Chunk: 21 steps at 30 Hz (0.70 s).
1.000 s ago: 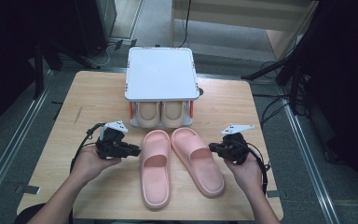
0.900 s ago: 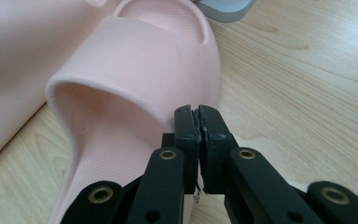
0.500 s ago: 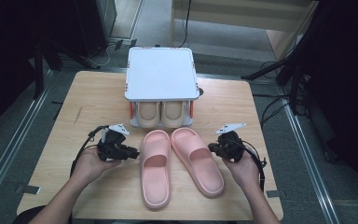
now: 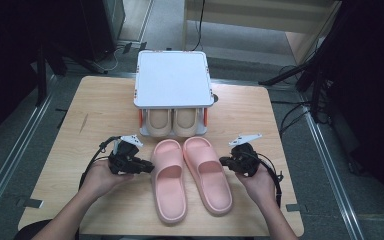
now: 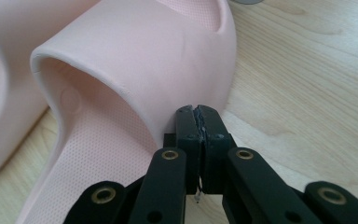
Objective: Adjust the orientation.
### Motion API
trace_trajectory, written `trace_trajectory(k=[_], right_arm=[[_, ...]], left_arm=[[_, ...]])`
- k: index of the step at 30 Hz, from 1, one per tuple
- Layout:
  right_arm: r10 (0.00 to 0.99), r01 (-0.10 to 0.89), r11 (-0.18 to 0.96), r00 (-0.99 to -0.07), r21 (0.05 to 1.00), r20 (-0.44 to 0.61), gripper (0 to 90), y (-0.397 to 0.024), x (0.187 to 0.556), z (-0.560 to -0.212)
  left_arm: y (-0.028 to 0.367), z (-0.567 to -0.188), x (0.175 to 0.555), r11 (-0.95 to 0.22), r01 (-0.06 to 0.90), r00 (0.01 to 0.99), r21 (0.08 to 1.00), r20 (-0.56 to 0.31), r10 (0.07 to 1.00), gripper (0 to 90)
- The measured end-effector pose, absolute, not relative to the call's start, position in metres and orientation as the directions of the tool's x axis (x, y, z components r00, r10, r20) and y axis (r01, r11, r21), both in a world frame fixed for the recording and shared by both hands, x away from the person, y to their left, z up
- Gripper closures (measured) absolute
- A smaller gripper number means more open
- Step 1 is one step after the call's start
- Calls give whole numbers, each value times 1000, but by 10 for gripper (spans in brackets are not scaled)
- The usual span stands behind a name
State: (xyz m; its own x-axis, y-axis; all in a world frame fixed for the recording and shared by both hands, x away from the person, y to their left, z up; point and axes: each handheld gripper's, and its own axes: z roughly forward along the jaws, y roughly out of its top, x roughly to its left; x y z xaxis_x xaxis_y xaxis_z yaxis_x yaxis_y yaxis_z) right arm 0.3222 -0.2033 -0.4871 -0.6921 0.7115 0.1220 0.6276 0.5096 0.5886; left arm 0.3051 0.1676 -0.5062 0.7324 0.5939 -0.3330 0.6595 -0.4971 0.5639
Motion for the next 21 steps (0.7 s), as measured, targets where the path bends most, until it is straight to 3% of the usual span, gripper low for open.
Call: trace_trajectory(k=[10,21], right_arm=[[702,636,482,-692,602,169,900,-201,319,-491],[715,607,427,-680,670,161,849,-203,312,-480]], left_arm=[[163,-508,302,-504,658,739,559,-356,571,767],[176,-494,303,-461,653,734,601,-350,582,647]])
